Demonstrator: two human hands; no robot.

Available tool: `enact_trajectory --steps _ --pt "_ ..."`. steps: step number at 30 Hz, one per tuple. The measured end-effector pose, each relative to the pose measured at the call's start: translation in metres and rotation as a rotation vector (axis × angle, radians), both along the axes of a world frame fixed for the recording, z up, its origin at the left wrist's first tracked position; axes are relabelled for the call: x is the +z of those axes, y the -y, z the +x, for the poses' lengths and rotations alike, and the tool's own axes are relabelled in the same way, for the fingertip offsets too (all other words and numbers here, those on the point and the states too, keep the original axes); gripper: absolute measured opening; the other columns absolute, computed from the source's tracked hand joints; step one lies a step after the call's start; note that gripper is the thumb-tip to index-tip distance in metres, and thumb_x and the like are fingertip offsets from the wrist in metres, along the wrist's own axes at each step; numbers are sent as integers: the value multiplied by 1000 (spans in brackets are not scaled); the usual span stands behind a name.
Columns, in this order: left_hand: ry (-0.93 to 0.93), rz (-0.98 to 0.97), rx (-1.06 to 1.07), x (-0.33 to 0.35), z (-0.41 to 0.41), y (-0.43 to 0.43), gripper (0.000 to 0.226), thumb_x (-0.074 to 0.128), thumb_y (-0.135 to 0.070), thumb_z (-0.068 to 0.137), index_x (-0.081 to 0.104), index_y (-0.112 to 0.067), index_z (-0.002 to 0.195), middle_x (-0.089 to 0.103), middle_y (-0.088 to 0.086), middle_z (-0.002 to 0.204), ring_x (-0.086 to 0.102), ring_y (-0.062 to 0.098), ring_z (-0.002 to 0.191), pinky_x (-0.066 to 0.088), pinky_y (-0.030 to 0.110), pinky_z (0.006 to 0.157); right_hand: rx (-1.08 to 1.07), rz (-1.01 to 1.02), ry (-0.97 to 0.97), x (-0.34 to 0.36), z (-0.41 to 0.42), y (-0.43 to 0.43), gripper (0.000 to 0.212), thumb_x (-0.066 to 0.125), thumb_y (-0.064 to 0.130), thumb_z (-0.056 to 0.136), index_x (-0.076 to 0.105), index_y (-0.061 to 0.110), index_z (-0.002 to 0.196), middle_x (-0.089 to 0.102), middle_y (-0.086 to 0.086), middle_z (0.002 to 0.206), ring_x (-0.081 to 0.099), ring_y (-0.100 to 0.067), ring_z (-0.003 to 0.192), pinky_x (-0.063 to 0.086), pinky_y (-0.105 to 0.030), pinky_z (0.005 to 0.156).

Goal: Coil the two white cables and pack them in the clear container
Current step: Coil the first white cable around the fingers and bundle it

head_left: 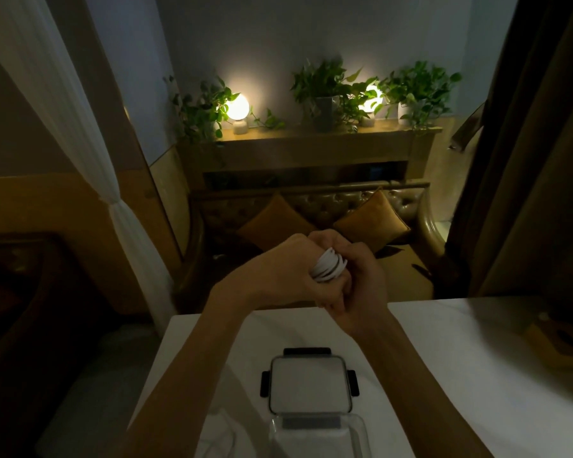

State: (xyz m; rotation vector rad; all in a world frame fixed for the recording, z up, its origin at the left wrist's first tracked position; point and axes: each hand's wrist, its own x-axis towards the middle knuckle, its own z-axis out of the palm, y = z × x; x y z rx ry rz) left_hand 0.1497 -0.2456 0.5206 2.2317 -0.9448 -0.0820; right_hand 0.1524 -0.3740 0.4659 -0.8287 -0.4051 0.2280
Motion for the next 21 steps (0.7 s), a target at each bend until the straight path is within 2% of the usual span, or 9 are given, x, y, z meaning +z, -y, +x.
enact_trajectory --steps 4,6,8,11,13,14,16,18,21 --pt "140 -1 29 -3 6 -1 16 66 -8 85 56 -16 75 50 -14 58 55 0 52 41 9 51 -119 -54 37 5 6 -8 25 59 33 82 67 9 82 67 -6 82 67 -18 83 57 -28 71" --pt "79 51 27 -5 12 -1 7 68 -9 83 63 -4 84 62 1 72 59 8 64 50 17 60 -173 -202 63 9 6 -2 43 63 56 77 70 18 94 71 -5 94 68 -19 92 58 -33 78" --pt "19 101 28 -3 18 -1 31 71 -12 81 61 -6 110 61 1 103 58 6 89 52 23 84 -164 -331 24 19 3 6 70 69 70 58 64 22 109 67 -11 110 66 -21 98 57 -39 84" --pt "34 77 26 4 25 -2 36 70 -12 82 58 -10 116 61 3 108 62 12 92 55 29 87 -83 -327 8 4 -1 9 18 64 35 85 62 22 96 64 -5 98 64 -13 86 53 -29 75" --pt "75 76 52 7 29 -2 25 68 -10 83 62 -10 107 67 8 97 66 13 82 57 28 79 -286 -662 -294 0 6 -3 16 47 6 96 59 3 105 65 1 92 65 -10 87 54 -24 75" --pt "94 71 51 7 31 -1 19 68 -10 83 64 -13 100 68 6 90 66 10 77 57 24 74 -342 -666 -267 -7 6 -5 19 43 4 97 60 5 104 66 3 88 66 -11 85 55 -25 72" --pt "109 53 48 5 33 1 15 68 -9 83 62 -22 87 63 -7 77 63 -1 66 53 15 64 -97 -389 -12 7 3 -1 27 45 18 95 69 23 83 67 3 75 64 -14 73 50 -31 63" --pt "111 36 63 3 36 4 9 68 -8 83 65 -15 87 61 -10 73 61 -6 61 51 11 61 -159 -175 -60 24 14 4 26 52 29 87 69 30 68 66 5 68 62 -11 65 45 -31 58" --pt "122 -40 72 -4 38 7 3 68 -6 82 66 -7 82 60 -8 67 61 -3 58 50 11 58 -193 -206 46 11 22 3 14 59 33 79 62 23 71 61 3 67 60 -10 60 42 -25 48"
